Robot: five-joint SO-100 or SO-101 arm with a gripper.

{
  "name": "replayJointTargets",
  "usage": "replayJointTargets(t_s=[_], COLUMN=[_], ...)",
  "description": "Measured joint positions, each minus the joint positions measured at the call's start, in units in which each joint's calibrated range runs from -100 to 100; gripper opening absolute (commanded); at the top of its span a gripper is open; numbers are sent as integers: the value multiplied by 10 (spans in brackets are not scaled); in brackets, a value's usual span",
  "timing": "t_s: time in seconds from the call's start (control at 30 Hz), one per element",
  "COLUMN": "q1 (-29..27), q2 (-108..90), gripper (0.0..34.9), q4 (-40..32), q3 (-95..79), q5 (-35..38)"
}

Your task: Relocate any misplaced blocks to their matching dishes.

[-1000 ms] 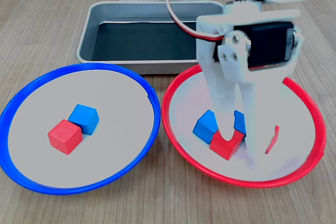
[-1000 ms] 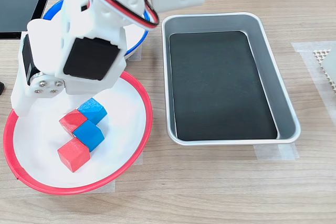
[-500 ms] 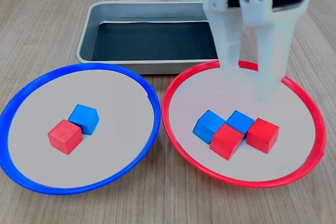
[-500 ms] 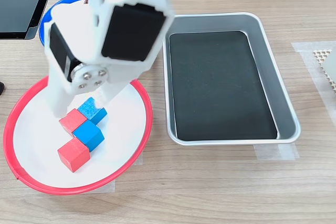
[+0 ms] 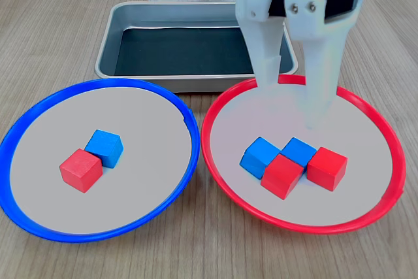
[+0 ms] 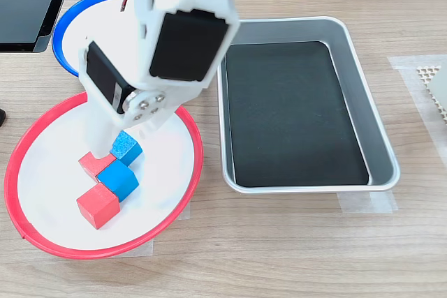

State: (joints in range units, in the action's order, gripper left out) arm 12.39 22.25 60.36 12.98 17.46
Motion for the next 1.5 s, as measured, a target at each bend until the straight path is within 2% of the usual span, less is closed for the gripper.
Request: replayJointTargets(t_s=[0.3,0.57,0.83,1.03,1.5], q1=[7,4,31,50,47], q2=[0,0,14,22,97], gripper=[123,149,167,169,167], q4=[-5,1,-18,-17,6], q3=[-26,-44,-44,-40,43], q5=[33,42,41,41,41])
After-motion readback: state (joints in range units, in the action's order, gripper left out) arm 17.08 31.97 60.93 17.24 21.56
